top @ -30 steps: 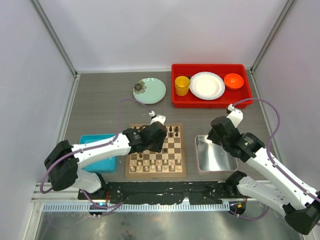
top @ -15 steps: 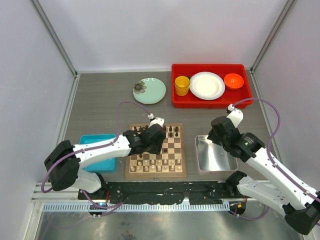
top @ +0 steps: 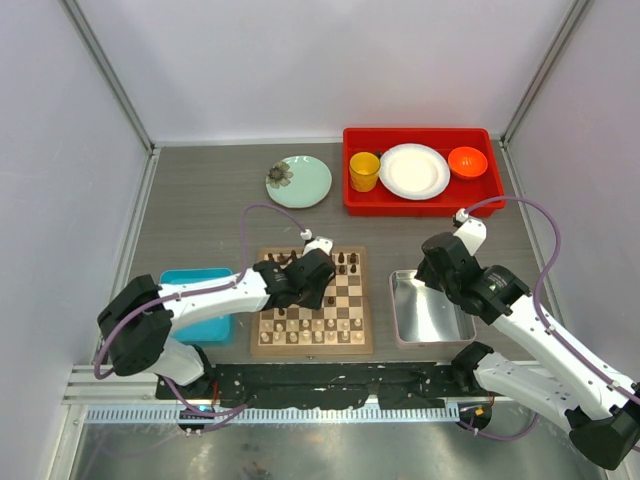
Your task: Set up the chess pieces on the board
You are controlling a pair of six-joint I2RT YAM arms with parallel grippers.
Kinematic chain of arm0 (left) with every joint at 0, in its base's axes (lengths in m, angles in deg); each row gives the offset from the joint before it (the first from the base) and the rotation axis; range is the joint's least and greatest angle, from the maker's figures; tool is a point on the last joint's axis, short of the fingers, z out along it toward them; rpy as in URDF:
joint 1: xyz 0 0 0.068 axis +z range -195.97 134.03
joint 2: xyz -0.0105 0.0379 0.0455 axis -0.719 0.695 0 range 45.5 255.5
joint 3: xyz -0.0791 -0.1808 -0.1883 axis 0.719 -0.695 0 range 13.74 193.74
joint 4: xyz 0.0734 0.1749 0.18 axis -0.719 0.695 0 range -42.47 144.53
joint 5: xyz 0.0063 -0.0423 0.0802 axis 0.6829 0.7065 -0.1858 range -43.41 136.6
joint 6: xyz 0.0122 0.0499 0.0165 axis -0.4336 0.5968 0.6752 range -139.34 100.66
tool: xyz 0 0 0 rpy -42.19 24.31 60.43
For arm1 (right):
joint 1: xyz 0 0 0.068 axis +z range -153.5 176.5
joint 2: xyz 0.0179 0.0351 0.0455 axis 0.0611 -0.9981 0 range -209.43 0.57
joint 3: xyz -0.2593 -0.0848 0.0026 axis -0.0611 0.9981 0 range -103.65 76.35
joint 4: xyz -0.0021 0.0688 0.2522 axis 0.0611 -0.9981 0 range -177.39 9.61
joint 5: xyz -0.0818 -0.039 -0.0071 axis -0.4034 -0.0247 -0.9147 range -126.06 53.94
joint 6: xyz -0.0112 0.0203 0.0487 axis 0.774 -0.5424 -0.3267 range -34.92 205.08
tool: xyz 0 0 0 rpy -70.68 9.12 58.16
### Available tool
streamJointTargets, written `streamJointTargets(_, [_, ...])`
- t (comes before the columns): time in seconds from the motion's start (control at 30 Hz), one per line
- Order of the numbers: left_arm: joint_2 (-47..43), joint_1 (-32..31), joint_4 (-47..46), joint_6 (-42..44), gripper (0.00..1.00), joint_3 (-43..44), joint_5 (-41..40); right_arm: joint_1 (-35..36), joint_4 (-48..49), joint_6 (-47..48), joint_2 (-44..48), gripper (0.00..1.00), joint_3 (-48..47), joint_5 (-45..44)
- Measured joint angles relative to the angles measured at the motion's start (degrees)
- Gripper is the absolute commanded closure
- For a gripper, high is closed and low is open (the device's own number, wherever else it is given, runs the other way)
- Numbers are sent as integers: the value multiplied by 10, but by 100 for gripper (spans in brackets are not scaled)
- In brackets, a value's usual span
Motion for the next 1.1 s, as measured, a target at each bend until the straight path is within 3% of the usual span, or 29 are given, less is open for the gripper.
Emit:
streamJointTargets(0.43, [10,0,-11,2,80,0,0,0,-8,0,3,55,0,0])
streamJointTargets(0.77, [9,6,-15,2,82,0,-32,0,-10,0,7,55,0,0])
streamJointTargets(1.1, [14,51,-51,23,82,17,-35,0,-14,0,8,55,0,-1])
